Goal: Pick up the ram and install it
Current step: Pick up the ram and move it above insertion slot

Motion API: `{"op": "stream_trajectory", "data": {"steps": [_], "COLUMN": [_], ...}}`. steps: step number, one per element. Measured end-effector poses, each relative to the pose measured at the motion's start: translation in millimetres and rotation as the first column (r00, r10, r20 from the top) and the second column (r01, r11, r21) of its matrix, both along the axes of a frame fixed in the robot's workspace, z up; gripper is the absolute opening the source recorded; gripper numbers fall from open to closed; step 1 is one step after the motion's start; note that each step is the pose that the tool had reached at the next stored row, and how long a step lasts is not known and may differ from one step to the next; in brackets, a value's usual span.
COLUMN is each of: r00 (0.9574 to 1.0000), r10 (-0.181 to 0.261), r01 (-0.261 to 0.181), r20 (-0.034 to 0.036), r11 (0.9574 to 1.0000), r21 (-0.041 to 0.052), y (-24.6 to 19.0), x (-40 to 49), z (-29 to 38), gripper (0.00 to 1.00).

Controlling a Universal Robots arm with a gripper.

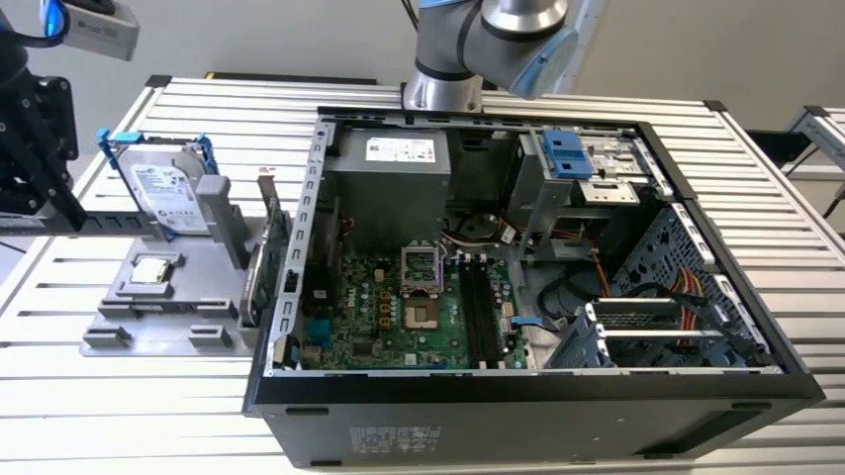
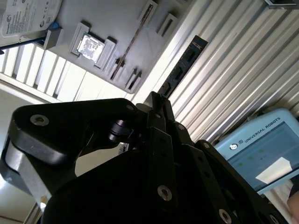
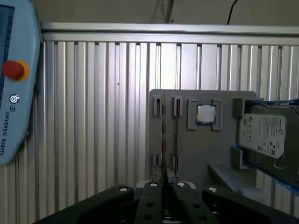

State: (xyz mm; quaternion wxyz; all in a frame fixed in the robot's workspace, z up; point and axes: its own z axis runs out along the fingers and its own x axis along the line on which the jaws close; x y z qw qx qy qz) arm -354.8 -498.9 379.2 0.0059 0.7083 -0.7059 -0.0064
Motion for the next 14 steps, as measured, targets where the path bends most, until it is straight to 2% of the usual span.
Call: {"op": "stream_trajectory", "data": {"steps": [3,14], "r00": [1.0000,1.0000], "r10": [0.000,-0.002], "r01": [0.000,0.002], "r20": [-0.0001,0.0000], "r11": [1.0000,1.0000], "r21": [-0.0001,-0.0002], "y": [0.0,0.0], "x": [0.0,2.2], "z": [2.0,2.1], "gripper": [0.00,0.00]}}
